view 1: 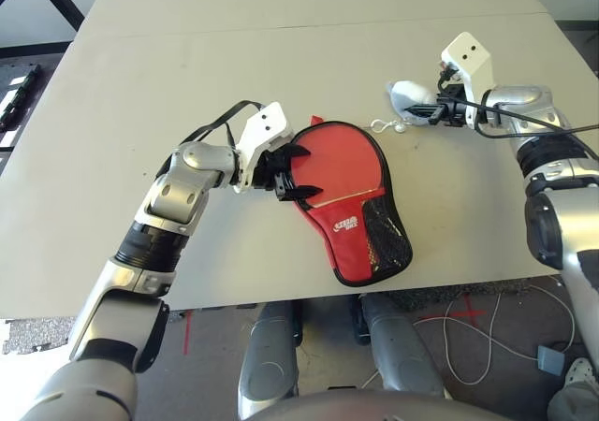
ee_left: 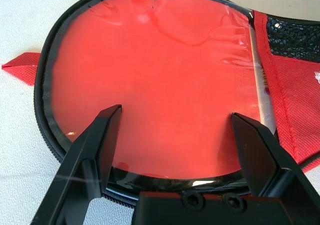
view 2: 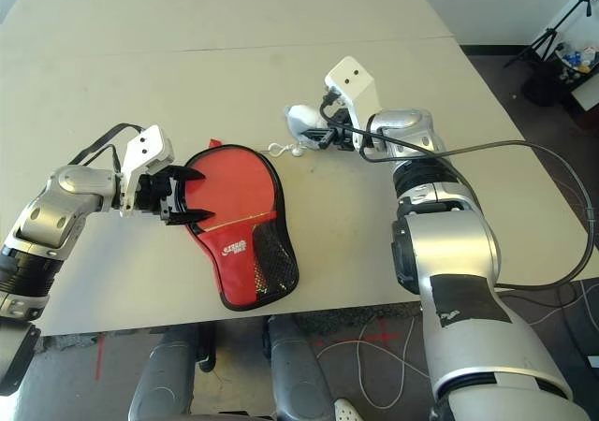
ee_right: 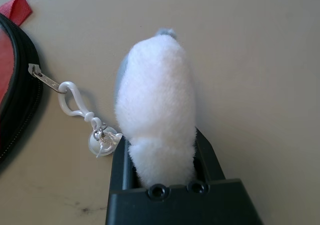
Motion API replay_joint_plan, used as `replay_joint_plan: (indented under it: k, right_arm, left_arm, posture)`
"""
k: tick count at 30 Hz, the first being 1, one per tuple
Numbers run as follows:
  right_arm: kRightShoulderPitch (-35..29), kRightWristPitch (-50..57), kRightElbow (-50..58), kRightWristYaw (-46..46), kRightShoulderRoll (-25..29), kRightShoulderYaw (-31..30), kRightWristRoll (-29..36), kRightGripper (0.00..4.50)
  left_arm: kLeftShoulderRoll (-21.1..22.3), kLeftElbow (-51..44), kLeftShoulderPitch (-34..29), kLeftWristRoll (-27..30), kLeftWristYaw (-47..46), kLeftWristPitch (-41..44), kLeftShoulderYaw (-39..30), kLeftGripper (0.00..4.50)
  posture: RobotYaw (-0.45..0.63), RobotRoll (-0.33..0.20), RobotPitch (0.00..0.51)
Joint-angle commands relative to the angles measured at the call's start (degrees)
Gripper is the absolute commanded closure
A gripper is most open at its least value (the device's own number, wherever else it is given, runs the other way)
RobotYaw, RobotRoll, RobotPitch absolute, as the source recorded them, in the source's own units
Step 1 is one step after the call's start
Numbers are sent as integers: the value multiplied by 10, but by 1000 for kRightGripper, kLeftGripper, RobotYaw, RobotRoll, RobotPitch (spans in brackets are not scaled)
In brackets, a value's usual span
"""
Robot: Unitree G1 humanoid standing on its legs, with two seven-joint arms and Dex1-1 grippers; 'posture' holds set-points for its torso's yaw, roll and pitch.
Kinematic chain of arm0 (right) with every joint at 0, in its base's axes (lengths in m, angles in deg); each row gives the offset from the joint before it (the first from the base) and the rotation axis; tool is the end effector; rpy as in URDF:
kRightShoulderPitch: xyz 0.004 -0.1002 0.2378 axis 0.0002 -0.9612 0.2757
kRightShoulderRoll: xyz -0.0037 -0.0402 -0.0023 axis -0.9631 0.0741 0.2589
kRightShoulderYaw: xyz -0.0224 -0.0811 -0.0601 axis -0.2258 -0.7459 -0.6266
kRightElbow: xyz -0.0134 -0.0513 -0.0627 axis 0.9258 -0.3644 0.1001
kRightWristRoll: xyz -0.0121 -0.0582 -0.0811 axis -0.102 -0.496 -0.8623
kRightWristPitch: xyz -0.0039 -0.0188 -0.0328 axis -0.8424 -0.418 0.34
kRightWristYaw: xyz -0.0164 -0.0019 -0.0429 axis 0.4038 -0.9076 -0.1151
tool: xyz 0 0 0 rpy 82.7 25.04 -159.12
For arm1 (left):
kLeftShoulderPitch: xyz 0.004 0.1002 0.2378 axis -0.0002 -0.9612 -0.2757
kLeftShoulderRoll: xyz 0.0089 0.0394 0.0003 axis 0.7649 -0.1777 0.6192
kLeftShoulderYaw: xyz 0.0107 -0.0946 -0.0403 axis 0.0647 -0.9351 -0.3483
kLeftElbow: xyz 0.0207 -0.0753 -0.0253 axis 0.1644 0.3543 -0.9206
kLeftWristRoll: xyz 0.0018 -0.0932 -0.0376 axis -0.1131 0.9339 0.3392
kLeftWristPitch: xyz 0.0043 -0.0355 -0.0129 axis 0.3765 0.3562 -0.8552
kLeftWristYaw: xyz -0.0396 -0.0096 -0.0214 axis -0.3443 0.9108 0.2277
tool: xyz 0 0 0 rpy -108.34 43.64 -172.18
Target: Store the ping-pong paddle in its case and zip it.
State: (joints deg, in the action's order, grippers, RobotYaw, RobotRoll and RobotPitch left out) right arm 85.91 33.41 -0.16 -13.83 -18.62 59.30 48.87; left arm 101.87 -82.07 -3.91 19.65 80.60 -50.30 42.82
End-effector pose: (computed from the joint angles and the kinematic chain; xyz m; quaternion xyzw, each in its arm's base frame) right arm 0.3681 -0.2412 0.2197 -0.2137 0.1289 0.3745 0.8930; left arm 0.2988 0.1945 0.1764 0.2425 0.1201 -0.5411 0.7962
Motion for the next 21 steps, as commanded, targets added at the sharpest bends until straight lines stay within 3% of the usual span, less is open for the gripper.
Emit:
replay_joint_plan:
  k: [1,9,21]
  right_arm:
    - [-13,17,23,-47,23,7,12,3931]
    - [-68,50,122,-126,59,11,36,3931]
    - [-232,120,378,-172,84,48,142,3931]
  left_arm:
    - [-6,14,-15,-11,2,8,31,0]
    - [-16,15,-13,-16,-3,11,38,0]
    - [-24,25,-6,-15,-4,10,45,0]
  posture:
    - [-8,0,268]
    - [-21,0,273]
    - [-33,0,276]
